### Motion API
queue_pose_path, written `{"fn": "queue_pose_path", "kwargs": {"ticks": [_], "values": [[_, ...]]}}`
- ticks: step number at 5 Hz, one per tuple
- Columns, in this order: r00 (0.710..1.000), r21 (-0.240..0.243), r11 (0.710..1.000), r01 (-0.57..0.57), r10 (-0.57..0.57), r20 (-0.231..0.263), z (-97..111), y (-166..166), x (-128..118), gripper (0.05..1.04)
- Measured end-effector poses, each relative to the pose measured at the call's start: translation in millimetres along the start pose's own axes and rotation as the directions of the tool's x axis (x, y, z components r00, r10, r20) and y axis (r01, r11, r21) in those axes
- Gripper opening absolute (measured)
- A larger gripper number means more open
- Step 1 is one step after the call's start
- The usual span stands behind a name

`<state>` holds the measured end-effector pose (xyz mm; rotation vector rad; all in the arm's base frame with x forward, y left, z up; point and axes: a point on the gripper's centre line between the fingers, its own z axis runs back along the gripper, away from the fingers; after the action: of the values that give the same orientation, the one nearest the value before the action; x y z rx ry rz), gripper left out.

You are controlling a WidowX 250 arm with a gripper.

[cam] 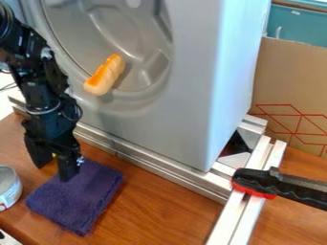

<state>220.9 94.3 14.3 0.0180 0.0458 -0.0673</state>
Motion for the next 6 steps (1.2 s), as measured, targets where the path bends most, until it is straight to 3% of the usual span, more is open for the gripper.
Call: {"fn": "queue_pose_path", "kwargs": {"ticks": [2, 3, 4, 6], "values": [[0.999, 0.001, 0.999, -0.032, 0.033, -0.025, -30, -5, 9, 0.999], [0.998, 0.005, 0.998, -0.069, 0.069, -0.014, -35, -6, 12, 0.999], [0.996, -0.03, 0.998, -0.059, 0.057, -0.065, -37, -17, 13, 0.999], [0.985, 0.042, 0.998, -0.047, 0.053, -0.163, -37, -55, 13, 0.999]]}}
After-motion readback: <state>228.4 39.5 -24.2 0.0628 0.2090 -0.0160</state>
